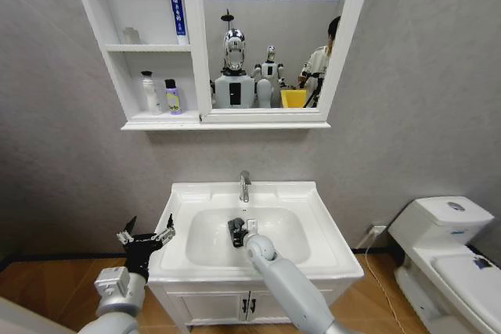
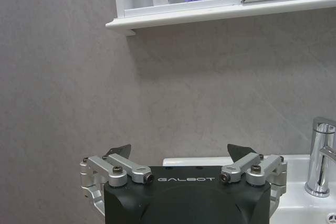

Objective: Move facial cleanser and shampoo from washbasin to cabinet, then wipe washbasin with towel.

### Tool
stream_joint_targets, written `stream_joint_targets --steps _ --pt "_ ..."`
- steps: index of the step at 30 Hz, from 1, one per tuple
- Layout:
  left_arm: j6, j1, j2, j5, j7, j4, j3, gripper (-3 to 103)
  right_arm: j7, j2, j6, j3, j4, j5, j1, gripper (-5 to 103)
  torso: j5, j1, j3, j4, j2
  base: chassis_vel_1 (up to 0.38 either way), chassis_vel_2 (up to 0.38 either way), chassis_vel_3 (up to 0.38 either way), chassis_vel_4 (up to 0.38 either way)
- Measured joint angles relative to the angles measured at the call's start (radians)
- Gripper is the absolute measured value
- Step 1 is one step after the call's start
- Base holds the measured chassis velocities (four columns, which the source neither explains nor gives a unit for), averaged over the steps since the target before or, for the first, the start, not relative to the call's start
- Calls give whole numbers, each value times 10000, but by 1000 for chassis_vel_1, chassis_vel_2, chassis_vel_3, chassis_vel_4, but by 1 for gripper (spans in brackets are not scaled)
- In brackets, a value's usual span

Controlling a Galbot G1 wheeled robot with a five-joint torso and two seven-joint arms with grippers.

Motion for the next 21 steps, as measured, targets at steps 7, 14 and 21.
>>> stream_joint_targets --steps 7,14,21 --pt "0 0 0 0 0 0 0 100 170 -428 -400 225 344 279 -302 3 1 -1 0 0 0 0 0 0 0" --pt "0 0 0 0 0 0 0 100 738 -744 -753 475 703 779 -381 3 0 0 -1 1 0 0 0 0 0" --pt "0 0 0 0 0 0 0 100 929 -1016 -896 742 941 819 -569 3 2 -1 -1 1 0 0 0 0 0"
